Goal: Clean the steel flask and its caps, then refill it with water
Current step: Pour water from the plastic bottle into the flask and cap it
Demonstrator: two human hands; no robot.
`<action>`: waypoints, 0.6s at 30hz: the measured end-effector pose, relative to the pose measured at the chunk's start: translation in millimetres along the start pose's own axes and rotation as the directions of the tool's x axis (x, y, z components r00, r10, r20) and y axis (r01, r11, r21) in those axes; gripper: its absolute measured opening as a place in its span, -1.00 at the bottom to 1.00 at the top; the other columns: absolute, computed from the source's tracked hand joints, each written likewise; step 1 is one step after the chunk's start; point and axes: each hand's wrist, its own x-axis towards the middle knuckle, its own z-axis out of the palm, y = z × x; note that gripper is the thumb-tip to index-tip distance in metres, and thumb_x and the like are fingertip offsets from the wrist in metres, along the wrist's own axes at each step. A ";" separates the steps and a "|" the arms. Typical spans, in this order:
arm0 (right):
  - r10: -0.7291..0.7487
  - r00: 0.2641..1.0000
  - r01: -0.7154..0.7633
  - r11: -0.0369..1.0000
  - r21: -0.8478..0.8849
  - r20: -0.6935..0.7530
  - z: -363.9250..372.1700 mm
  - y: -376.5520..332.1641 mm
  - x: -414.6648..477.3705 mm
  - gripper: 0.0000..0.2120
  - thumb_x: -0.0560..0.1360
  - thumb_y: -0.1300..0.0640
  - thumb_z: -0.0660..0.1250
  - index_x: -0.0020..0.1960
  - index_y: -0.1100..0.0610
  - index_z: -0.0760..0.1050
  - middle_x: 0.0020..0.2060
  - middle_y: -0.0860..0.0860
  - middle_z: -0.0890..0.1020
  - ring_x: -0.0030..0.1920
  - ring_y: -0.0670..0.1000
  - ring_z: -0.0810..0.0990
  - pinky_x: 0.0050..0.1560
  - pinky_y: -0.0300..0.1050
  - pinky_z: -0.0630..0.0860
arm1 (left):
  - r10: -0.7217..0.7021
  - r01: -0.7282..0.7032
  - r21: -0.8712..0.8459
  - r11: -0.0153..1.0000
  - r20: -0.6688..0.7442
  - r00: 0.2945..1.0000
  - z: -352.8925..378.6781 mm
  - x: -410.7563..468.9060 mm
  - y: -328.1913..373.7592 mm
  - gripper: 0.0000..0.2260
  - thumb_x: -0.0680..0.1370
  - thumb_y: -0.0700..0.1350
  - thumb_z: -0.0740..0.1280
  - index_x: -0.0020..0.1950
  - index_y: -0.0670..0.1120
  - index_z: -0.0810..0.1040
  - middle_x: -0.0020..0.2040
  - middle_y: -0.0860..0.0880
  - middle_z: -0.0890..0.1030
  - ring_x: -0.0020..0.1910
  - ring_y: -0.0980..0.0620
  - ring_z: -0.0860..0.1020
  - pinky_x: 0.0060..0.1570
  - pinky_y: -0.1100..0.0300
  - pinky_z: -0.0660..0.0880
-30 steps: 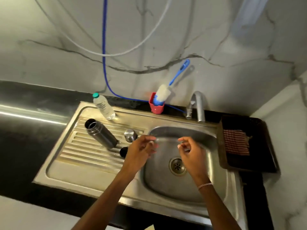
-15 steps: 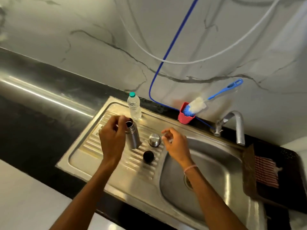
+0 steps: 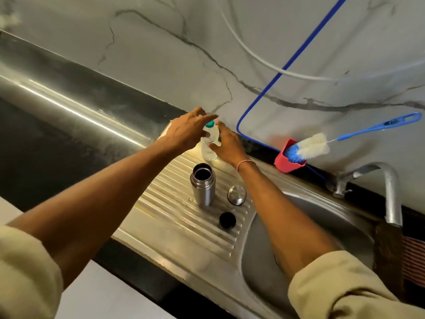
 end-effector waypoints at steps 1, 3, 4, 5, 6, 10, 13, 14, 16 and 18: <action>-0.003 1.000 0.003 1.000 0.007 -0.008 4.3 -0.2 1.6 -0.29 0.52 0.10 0.47 0.56 0.02 0.20 0.44 0.07 0.46 0.41 0.15 0.47 0.35 0.19 0.48 | 0.013 -0.013 0.000 1.000 -0.002 1.000 2.4 5.0 -0.2 -0.49 0.59 -0.16 0.44 0.53 0.03 0.44 0.39 -0.13 0.50 0.23 -0.18 0.60 0.03 0.03 0.64; -0.009 0.999 0.010 1.000 0.019 -0.043 11.0 3.6 2.6 -0.33 0.53 0.08 0.46 0.55 0.04 0.23 0.42 0.07 0.48 0.40 0.15 0.48 0.35 0.16 0.49 | 0.013 -0.014 -0.033 0.999 -0.031 0.999 3.4 11.5 1.6 -0.58 0.57 -0.19 0.45 0.43 -0.05 0.55 0.31 -0.14 0.58 0.18 -0.17 0.64 0.10 0.01 0.63; -0.015 0.998 0.017 1.000 0.026 -0.067 13.2 5.5 1.2 -0.33 0.53 0.07 0.46 0.54 0.05 0.24 0.41 0.07 0.49 0.39 0.15 0.49 0.34 0.15 0.50 | 0.017 -0.019 -0.042 0.999 -0.042 0.999 3.3 12.5 3.0 -0.62 0.56 -0.20 0.45 0.39 -0.08 0.59 0.28 -0.15 0.60 0.16 -0.16 0.65 0.12 0.01 0.63; -0.020 0.996 0.023 0.999 0.031 -0.087 15.1 5.8 -1.5 -0.33 0.52 0.05 0.48 0.53 0.05 0.25 0.40 0.07 0.51 0.37 0.15 0.50 0.32 0.14 0.52 | 0.028 -0.030 -0.042 0.999 -0.051 0.998 2.8 11.8 3.8 -0.64 0.56 -0.22 0.45 0.36 -0.11 0.61 0.26 -0.15 0.61 0.15 -0.15 0.66 0.14 0.02 0.63; -0.030 0.994 0.034 0.999 0.038 -0.101 16.0 6.8 -4.5 -0.31 0.50 0.03 0.49 0.52 0.05 0.26 0.39 0.07 0.52 0.36 0.14 0.51 0.31 0.11 0.52 | 0.044 -0.046 -0.032 0.998 -0.055 0.998 3.1 10.3 5.0 -0.65 0.56 -0.25 0.44 0.35 -0.13 0.62 0.25 -0.15 0.61 0.13 -0.14 0.67 0.14 0.02 0.64; -0.047 0.992 0.059 0.993 0.098 -0.117 9.3 0.0 -21.2 -0.25 0.47 -0.05 0.52 0.54 0.09 0.27 0.39 0.09 0.51 0.36 0.14 0.51 0.32 0.06 0.51 | 0.094 -0.095 -0.011 0.995 -0.056 0.994 -2.5 0.0 13.2 -0.65 0.57 -0.23 0.43 0.36 -0.14 0.60 0.20 -0.16 0.63 0.11 -0.15 0.68 0.14 0.02 0.64; -0.074 0.983 0.107 0.976 0.190 -0.170 -9.5 -12.8 -38.4 -0.28 0.44 -0.08 0.54 0.49 0.06 0.32 0.31 0.05 0.56 0.25 0.06 0.56 0.23 0.03 0.57 | 0.126 -0.128 -0.016 0.992 -0.093 0.988 -30.7 -6.4 21.4 -0.69 0.58 -0.20 0.43 0.33 -0.10 0.63 0.20 -0.12 0.63 0.11 -0.14 0.66 0.13 0.01 0.64; -0.089 0.979 0.131 0.964 0.229 -0.184 -18.9 -18.3 -45.2 -0.29 0.43 -0.08 0.54 0.48 0.03 0.33 0.29 0.03 0.57 0.20 0.03 0.57 0.19 -0.03 0.59 | 0.152 -0.155 -0.019 0.988 -0.110 0.982 -43.6 -9.5 24.3 -0.70 0.58 -0.19 0.44 0.32 -0.09 0.64 0.19 -0.11 0.63 0.10 -0.13 0.66 0.12 0.00 0.64; -0.125 0.969 0.186 0.936 0.299 -0.213 -41.0 -31.3 -60.2 -0.29 0.43 -0.06 0.55 0.47 0.01 0.31 0.23 0.00 0.59 0.10 -0.06 0.58 0.09 -0.24 0.59 | 0.217 -0.224 -0.031 0.974 -0.145 0.965 -73.1 -18.0 33.9 -0.71 0.59 -0.17 0.43 0.32 -0.08 0.64 0.20 -0.10 0.63 0.10 -0.10 0.65 0.13 0.01 0.63; -0.163 0.955 0.246 0.901 0.358 -0.246 -68.3 -41.1 -75.8 -0.29 0.42 -0.02 0.57 0.45 0.05 0.31 0.19 -0.03 0.61 0.05 -0.13 0.60 0.03 -0.34 0.57 | 0.275 -0.290 -0.047 0.956 -0.196 0.941 -103.6 -27.4 52.1 -0.72 0.60 -0.14 0.41 0.30 -0.10 0.65 0.18 -0.11 0.64 0.08 -0.08 0.64 0.13 -0.01 0.62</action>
